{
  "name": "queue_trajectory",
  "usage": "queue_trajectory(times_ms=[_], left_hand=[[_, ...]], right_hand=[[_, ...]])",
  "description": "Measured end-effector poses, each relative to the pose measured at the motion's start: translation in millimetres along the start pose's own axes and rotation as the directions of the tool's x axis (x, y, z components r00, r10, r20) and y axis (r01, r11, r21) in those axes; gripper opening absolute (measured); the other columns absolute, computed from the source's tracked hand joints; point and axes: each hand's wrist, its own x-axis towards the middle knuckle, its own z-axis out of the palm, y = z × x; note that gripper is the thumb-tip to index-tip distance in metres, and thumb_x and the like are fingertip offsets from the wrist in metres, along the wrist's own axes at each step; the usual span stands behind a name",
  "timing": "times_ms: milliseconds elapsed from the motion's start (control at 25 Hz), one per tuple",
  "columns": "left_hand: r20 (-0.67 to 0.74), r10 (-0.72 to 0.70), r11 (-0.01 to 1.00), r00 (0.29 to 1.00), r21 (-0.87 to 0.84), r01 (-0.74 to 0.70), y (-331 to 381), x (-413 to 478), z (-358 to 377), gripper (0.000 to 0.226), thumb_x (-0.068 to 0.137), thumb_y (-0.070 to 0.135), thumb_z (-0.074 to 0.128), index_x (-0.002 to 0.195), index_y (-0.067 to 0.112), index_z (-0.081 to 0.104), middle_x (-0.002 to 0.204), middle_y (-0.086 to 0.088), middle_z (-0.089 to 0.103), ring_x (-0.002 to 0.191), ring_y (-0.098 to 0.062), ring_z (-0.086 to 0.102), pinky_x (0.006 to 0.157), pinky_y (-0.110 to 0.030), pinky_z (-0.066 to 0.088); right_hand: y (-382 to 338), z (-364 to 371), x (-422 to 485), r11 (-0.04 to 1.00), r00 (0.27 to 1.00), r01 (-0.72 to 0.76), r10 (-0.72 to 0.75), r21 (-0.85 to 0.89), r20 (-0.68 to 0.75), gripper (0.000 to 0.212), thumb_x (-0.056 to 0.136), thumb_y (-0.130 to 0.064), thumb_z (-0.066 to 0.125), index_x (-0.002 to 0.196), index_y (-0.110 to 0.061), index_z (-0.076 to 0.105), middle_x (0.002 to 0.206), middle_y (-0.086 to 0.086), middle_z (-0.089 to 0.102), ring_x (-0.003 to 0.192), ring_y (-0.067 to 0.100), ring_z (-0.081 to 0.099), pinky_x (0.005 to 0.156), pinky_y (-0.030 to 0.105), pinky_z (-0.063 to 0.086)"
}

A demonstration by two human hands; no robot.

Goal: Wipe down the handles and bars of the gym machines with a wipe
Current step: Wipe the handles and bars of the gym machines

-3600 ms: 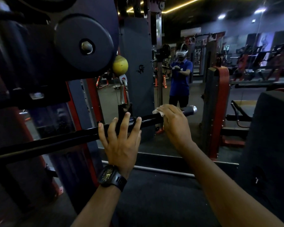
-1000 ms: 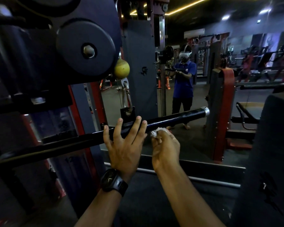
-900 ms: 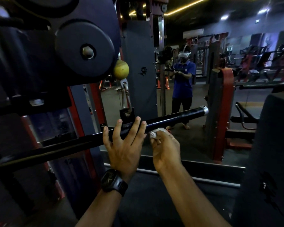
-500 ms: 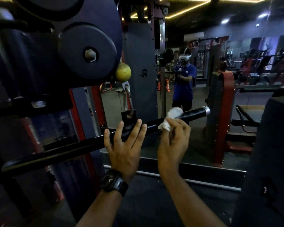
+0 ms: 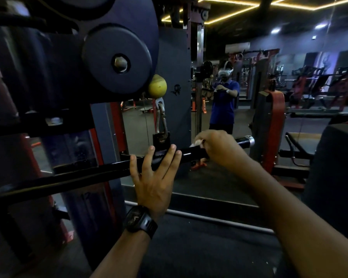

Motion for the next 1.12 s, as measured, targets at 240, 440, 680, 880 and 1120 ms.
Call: queue_trajectory(times_ms=[240, 440, 680, 880, 1120], left_hand=[[0.021, -0.020, 1.000, 1.000, -0.006, 0.020, 7, 3, -2, 0.070, 0.074, 0.014, 0.085, 0.134, 0.028, 0.052, 0.137, 0.011, 0.058, 0.129, -0.030, 0.040, 0.112, -0.058, 0.013], [0.023, -0.015, 1.000, 1.000, 0.000, 0.015, 8, 3, -1, 0.065, 0.075, 0.015, 0.084, 0.133, 0.027, 0.057, 0.137, 0.011, 0.057, 0.129, -0.031, 0.040, 0.110, -0.058, 0.017], [0.018, -0.020, 1.000, 1.000, 0.022, 0.019, 8, 1, 2, 0.070, 0.074, 0.020, 0.086, 0.135, 0.028, 0.052, 0.138, 0.011, 0.056, 0.129, -0.031, 0.040, 0.109, -0.058, 0.019], [0.020, -0.008, 1.000, 1.000, 0.021, 0.007, 8, 1, 3, 0.072, 0.074, 0.020, 0.086, 0.137, 0.028, 0.050, 0.139, 0.012, 0.055, 0.129, -0.030, 0.040, 0.111, -0.057, 0.016], [0.006, 0.001, 1.000, 1.000, 0.007, -0.001, 7, 0, 2, 0.068, 0.078, 0.020, 0.083, 0.137, 0.027, 0.050, 0.138, 0.011, 0.057, 0.129, -0.031, 0.040, 0.110, -0.057, 0.019]], right_hand=[[7, -10, 8, 0.999, 0.994, -0.004, 0.009, -0.045, 0.107, 0.016, 0.099, -0.019, 0.045, 0.108, -0.026, 0.056, 0.105, -0.002, 0.062, 0.090, 0.008, 0.060, 0.084, 0.029, 0.051], [10, -15, 6, 0.998, 0.993, 0.065, -0.067, 0.022, 0.099, 0.021, 0.100, -0.017, 0.044, 0.110, -0.025, 0.060, 0.103, -0.006, 0.064, 0.090, 0.006, 0.063, 0.079, 0.024, 0.052], [32, -23, 4, 0.996, 0.991, -0.088, 0.085, 0.026, 0.104, 0.021, 0.100, -0.018, 0.043, 0.109, -0.026, 0.060, 0.097, -0.005, 0.062, 0.086, 0.005, 0.061, 0.078, 0.023, 0.051], [48, -31, -4, 0.973, 0.973, -0.228, 0.229, -0.022, 0.030, 0.020, 0.100, -0.020, 0.044, 0.113, -0.023, 0.058, 0.099, -0.001, 0.062, 0.086, 0.012, 0.062, 0.084, 0.035, 0.054], [63, -35, -11, 0.969, 0.970, -0.243, 0.243, -0.037, -0.003, 0.021, 0.100, -0.022, 0.042, 0.112, -0.023, 0.059, 0.092, -0.005, 0.062, 0.079, 0.007, 0.061, 0.072, 0.025, 0.049]])
